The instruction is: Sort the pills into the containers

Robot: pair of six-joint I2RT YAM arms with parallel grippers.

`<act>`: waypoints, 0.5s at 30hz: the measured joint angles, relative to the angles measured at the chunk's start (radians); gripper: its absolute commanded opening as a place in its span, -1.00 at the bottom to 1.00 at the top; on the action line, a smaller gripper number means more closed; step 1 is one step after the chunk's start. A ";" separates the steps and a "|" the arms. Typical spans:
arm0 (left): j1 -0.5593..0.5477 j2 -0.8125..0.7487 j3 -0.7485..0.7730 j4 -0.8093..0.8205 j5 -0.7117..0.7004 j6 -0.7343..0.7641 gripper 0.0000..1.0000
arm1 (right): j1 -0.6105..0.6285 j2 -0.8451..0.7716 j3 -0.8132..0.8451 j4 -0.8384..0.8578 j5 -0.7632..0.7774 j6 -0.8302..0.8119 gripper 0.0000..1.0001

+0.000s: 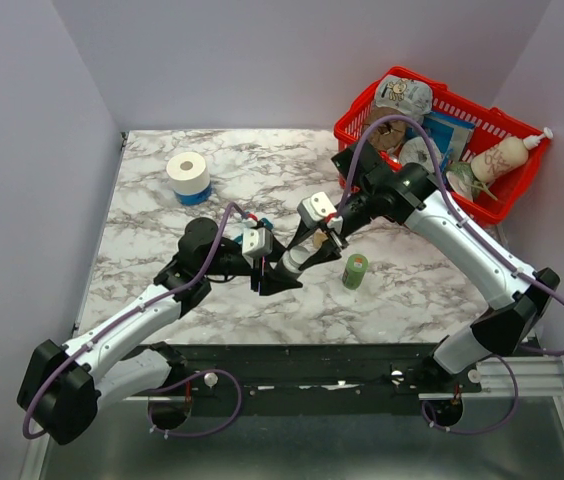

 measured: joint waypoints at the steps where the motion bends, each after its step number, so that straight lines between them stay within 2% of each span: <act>1: 0.000 0.000 0.000 -0.002 -0.004 0.000 -1.00 | 0.000 -0.002 -0.006 0.012 0.002 0.016 -0.04; 6: 0.000 -0.018 -0.013 0.005 -0.040 -0.024 -1.00 | 0.000 -0.013 -0.032 0.086 0.016 0.129 -0.28; 11: 0.000 -0.029 -0.040 0.059 -0.124 -0.063 -1.00 | -0.005 -0.013 -0.045 0.179 0.058 0.317 -0.32; 15: -0.015 -0.036 -0.078 0.100 -0.297 -0.077 -1.00 | -0.010 -0.018 -0.091 0.325 0.176 0.565 -0.30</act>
